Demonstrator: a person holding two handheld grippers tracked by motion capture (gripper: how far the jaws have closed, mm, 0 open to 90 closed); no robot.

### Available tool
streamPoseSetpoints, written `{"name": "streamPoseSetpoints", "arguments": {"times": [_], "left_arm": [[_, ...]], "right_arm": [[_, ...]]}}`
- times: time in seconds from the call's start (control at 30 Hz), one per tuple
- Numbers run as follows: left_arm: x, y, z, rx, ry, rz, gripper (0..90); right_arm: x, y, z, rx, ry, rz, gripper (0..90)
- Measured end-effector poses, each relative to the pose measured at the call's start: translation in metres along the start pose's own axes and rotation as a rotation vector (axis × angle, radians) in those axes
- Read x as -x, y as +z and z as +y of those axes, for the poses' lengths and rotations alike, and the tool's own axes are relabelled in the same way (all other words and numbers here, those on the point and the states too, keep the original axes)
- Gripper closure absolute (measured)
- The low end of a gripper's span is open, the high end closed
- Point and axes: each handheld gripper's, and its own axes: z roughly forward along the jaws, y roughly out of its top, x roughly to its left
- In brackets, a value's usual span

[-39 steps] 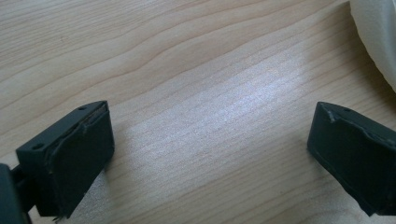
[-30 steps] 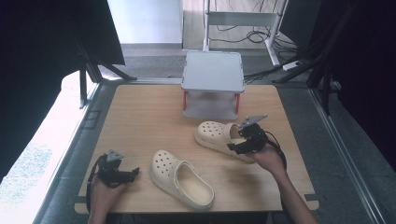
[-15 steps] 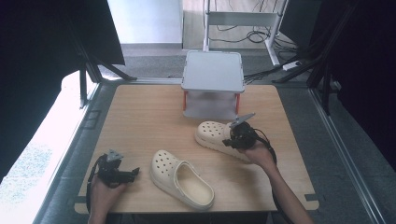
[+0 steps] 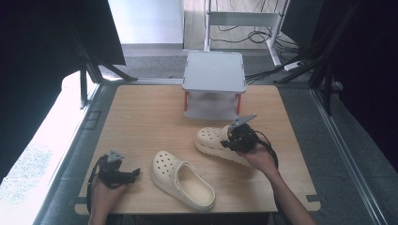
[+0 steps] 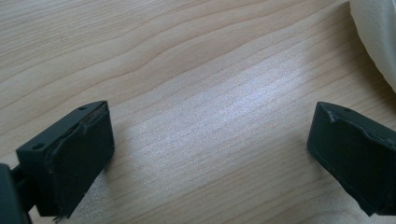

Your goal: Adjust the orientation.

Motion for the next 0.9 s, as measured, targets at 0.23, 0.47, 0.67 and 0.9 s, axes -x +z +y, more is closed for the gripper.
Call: {"name": "streamPoseSetpoints", "arguments": {"times": [0.23, 0.47, 0.67, 0.9], "left_arm": [[0.000, 0.000, 0.000, 0.002, -0.002, 0.000, 0.6], [0.000, 0.000, 0.000, 0.001, -0.006, -0.001, 0.6], [0.000, 0.000, 0.000, 0.002, -0.006, -0.001, 0.7], [0.000, 0.000, 0.000, 0.002, -0.006, -0.003, 0.7]], "right_arm": [[-0.027, -0.005, 0.015, 0.020, -0.026, 0.017, 76.9], [-0.048, 0.003, 0.028, 0.018, -0.048, 0.020, 76.9], [-0.063, 0.017, 0.037, 0.017, -0.047, 0.006, 76.9], [-0.077, 0.039, 0.040, 0.024, -0.045, 0.014, 76.9]]}}
